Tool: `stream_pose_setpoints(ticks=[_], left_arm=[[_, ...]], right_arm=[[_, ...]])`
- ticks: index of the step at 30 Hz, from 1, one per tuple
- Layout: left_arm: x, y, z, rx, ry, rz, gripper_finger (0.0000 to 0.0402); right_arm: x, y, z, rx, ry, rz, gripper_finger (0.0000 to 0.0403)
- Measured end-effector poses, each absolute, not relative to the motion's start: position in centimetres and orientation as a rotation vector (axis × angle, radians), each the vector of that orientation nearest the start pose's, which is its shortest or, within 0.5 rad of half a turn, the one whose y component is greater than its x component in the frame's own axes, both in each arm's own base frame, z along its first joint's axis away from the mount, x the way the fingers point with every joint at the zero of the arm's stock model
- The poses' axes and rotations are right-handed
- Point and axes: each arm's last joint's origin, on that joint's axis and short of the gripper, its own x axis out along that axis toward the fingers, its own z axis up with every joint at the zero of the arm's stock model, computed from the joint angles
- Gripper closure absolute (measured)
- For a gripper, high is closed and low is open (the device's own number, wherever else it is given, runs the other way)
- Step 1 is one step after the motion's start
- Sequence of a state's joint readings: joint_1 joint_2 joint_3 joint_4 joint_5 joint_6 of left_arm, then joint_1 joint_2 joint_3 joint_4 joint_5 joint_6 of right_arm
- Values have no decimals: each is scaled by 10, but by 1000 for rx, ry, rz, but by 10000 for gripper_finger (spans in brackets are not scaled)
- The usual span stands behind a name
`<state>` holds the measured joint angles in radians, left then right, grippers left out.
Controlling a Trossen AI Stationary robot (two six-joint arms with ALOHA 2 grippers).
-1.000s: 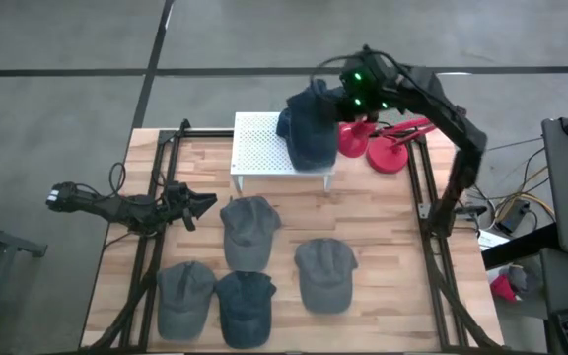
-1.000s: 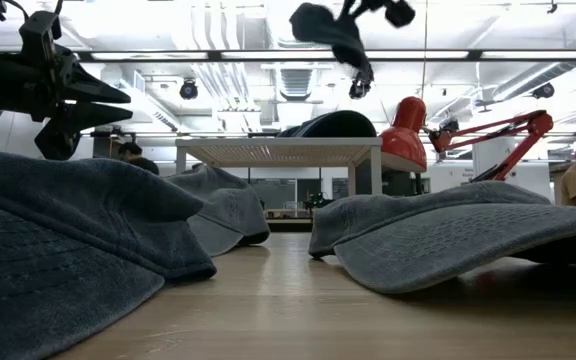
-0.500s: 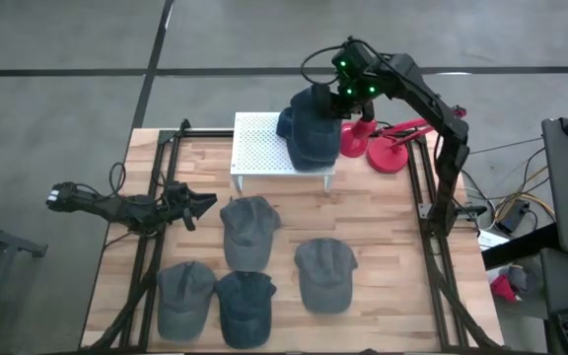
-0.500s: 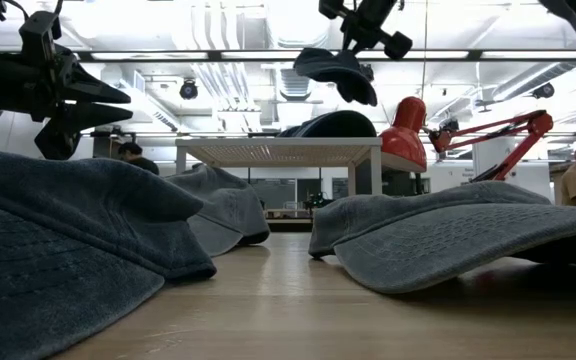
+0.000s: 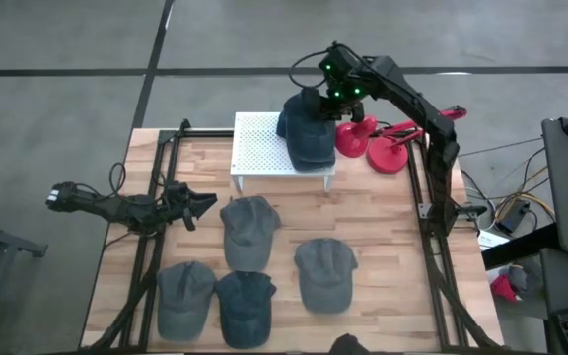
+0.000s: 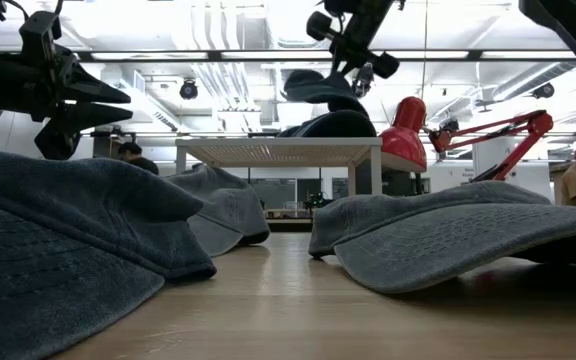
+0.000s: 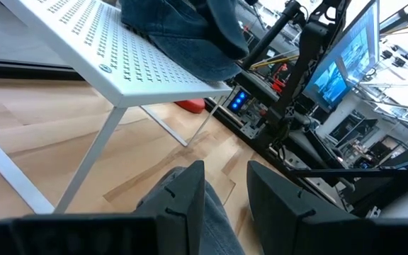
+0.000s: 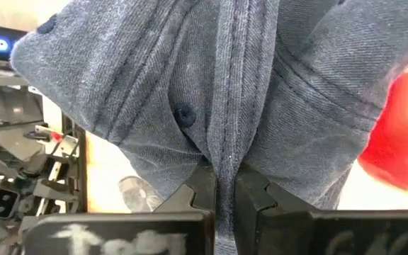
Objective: Pick & Place hat
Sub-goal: Stack the right blue cap on the blue cap on the shelf
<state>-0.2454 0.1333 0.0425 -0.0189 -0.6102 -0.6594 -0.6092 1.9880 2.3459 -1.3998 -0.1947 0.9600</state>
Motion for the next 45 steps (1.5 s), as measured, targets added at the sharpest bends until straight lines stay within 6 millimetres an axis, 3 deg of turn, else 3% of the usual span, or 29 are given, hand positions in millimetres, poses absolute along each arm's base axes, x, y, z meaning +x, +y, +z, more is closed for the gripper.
stream_pose_setpoints(ticks=[7, 22, 34, 45], left_arm=[[100, -8, 166, -608, -24, 384, 293], [100, -8, 166, -606, -23, 384, 293], [100, -8, 166, -605, -23, 384, 293], [100, -8, 166, -605, -23, 383, 293]], right_arm=[[322, -223, 394, 1280, 759, -851, 390], [319, -220, 393, 1293, 802, -845, 387], [320, -220, 392, 1292, 803, -838, 318], [319, -217, 397, 1313, 795, -775, 293]])
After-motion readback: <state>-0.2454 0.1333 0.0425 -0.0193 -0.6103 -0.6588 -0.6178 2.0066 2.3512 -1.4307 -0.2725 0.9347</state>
